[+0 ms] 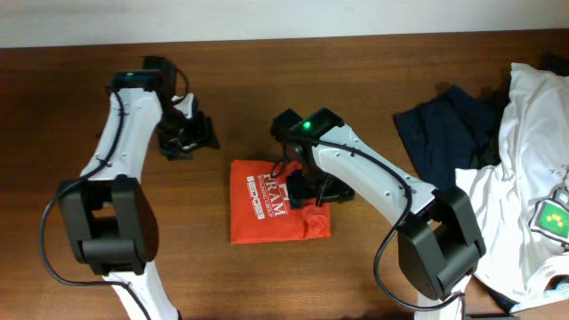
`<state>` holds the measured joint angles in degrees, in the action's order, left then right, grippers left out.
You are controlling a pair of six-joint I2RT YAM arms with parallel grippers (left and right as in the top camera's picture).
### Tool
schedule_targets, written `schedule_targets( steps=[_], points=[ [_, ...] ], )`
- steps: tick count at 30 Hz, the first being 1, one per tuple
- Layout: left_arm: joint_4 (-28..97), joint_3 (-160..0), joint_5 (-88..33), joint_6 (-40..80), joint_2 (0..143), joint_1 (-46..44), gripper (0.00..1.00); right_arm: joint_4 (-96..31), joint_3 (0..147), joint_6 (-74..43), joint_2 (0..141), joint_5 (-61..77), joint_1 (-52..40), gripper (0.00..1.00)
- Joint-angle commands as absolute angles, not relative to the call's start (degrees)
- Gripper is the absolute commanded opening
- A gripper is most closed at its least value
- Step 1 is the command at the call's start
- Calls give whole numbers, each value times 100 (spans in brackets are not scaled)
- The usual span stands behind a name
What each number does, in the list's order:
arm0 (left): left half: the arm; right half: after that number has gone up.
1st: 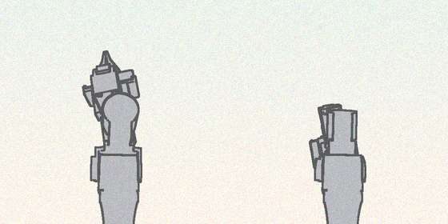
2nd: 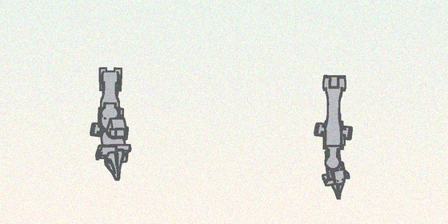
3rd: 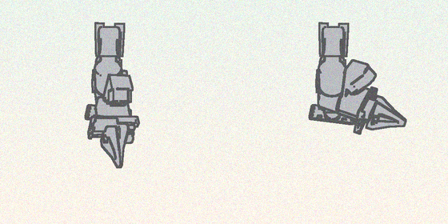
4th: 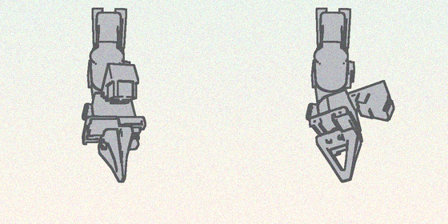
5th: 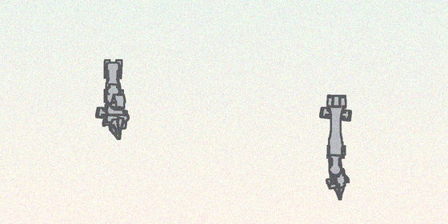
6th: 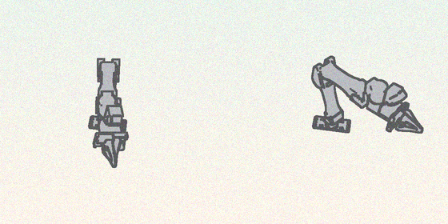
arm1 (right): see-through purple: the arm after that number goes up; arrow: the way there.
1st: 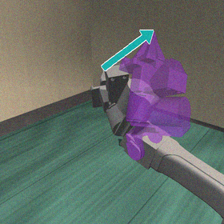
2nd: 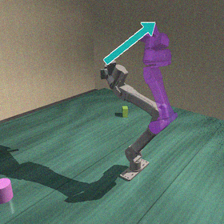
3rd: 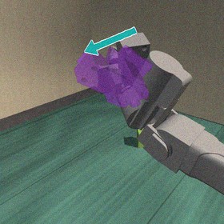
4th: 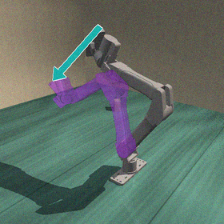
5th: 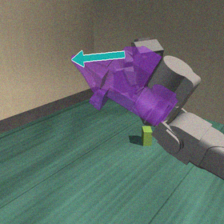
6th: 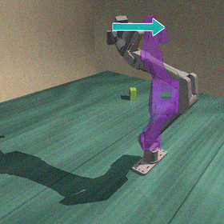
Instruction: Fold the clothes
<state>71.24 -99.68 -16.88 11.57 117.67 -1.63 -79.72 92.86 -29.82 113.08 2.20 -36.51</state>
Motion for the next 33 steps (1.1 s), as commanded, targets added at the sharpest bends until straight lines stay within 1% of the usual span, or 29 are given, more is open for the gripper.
schedule_targets(
  steps=[1, 3, 4, 5, 7, 8, 9, 10, 11, 12, 15, 17, 19, 21, 22, 23, 24, 25, 26, 28, 29, 30, 32, 33],
  points=[
    [6904, -9618, -1669, 1041, 11806, -587, 66, -7905, 9349, -2115, 11194, 978, -3907, 83],
    [6687, -9360, -1671, 1046, 11808, -705, 66, -7865, 9124, -2333, 11201, 478, -3990, 81],
    [6635, -9268, -1671, 1046, 11808, -727, 66, -7822, 8982, -2526, 11201, 255, -3972, 77],
    [6617, -9164, -1671, 1046, 11808, -742, 66, -7780, 8687, -2891, 11201, -134, -3900, 67],
    [6615, -9111, -1671, 1046, 11808, -764, 66, -7397, 8075, -3002, 11201, -224, -3686, 43],
    [6617, -9105, -1669, 1046, 11808, -775, 66, -7236, 7806, -3251, 11201, -274, -3487, 33],
    [6622, -9098, -1669, 1046, 11808, -779, 66, -7214, 7725, -3247, 11201, -266, -3275, 29],
    [6619, -9089, -1669, 1046, 11808, -784, 66, -7332, 7758, -3135, 11150, -178, -2930, 37],
    [6619, -9087, -1669, 1046, 11808, -784, 66, -7363, 7771, -2906, 11087, -38, -2805, 51],
    [6619, -9089, -1669, 1044, 11808, -784, 66, -7369, 7791, -2670, 10989, 64, -2718, 57],
    [6624, -9089, -1667, 1044, 11808, -784, 66, -7323, 8241, -2322, 10501, 95, -2683, 57],
    [6622, -9089, -1669, 1044, 11808, -784, 66, -6689, 8602, -1695, 10422, 716, -2681, 72],
    [6624, -9089, -1669, 1044, 11808, -784, 66, -6158, 8589, -1671, 10591, 1138, -2683, 72],
    [6619, -9089, -1669, 1044, 11808, -784, 67, -5607, 8567, -1675, 11045, 1243, -2694, 72],
    [6619, -9089, -1669, 1044, 11808, -784, 67, -5485, 8567, -1680, 11216, 1236, -2694, 68],
    [6622, -9089, -1669, 1044, 11808, -784, 67, -5398, 8567, -1695, 11334, 1199, -2692, 61],
    [6622, -9089, -1669, 1044, 11808, -784, 67, -5277, 8567, -1693, 11507, 1201, -2692, 46],
    [6622, -9089, -1669, 1044, 11808, -784, 67, -5201, 8567, -1695, 11570, 1011, -2687, 4],
    [6622, -9089, -1669, 1044, 11808, -784, 67, -5179, 8576, -1706, 11561, 735, -2683, 4],
    [6626, -9089, -1669, 1044, 11808, -784, 67, -5336, 8582, -2567, 11550, -36, -2386, 4],
    [6626, -9089, -1669, 1044, 11808, -784, 67, -5422, 8582, -2694, 11550, 23, -2220, 7],
    [6626, -9089, -1669, 1044, 11808, -784, 67, -5579, 8582, -2687, 11550, 276, -2139, 34],
    [6622, -9089, -1671, 1044, 11808, -784, 67, -6075, 8584, -2685, 11544, 318, -2134, 51],
    [6600, -9091, -1671, 1041, 11806, -784, 67, -6348, 8595, -2687, 11526, 272, -2126, 56]
  ],
)
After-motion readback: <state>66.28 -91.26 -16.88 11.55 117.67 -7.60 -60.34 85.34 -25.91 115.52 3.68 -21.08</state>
